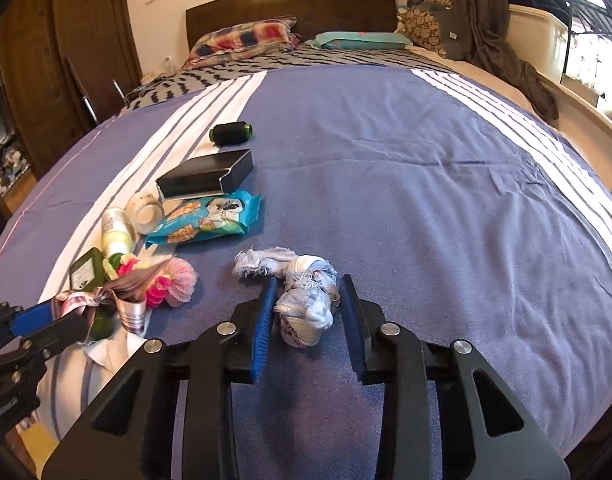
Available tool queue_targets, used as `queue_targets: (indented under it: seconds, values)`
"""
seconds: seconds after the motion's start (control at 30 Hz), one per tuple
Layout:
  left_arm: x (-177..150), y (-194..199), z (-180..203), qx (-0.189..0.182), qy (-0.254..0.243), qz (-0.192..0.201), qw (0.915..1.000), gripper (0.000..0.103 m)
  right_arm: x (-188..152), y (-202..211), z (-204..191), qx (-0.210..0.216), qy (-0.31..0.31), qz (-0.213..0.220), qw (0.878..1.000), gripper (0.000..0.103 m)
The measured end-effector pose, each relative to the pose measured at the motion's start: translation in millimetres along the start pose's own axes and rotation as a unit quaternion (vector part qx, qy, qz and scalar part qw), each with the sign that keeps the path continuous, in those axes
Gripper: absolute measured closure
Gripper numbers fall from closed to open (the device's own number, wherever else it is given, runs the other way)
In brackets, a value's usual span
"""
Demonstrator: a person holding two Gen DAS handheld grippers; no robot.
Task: Collect trash
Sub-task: 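Grasp the pink striped ribbon with the left gripper while the right gripper grasps the grey crumpled sock, then carry the ribbon and sock down over the black bin with both grippers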
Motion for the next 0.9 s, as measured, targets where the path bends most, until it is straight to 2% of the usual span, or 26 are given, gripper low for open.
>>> queue_targets:
  seconds: [0.03, 0.13, 0.33, 0.57, 0.9]
  values:
    - [1, 2, 0, -0.002, 0.002, 0.004, 1.0, 0.088, 1, 1, -1, 0.0, 0.001, 0.001, 1.0, 0.073]
    - [5, 10, 0, -0.001, 0.002, 0.015, 0.9999, 0.099, 4, 7, -3, -0.002, 0.006, 0.009, 1.0, 0.075]
    - [19, 32, 4, 0.011, -0.009, 0.041, 0.9991, 0.102, 17, 33, -6, 0.0, 0.01, 0.032, 0.999, 0.076]
    - [32, 87, 16, 0.029, -0.023, 0.084, 0.9957, 0.102, 31, 83, 0, -0.006, 0.006, 0.07, 0.997, 0.076]
    - [0, 164, 41, 0.045, -0.033, 0.118, 0.9914, 0.102, 11, 180, -5, 0.037, 0.007, 0.124, 0.992, 0.076]
Point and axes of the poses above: each gripper's, at about its wrist camera, not at the fingertips, and y roughly against the way its jaws point, z to its right, x to its top, the point moved 9 cm from there along -y, roughly the way its jaws point, and after that the axes turned 15 degrees about -x, right-handed, at the moved point
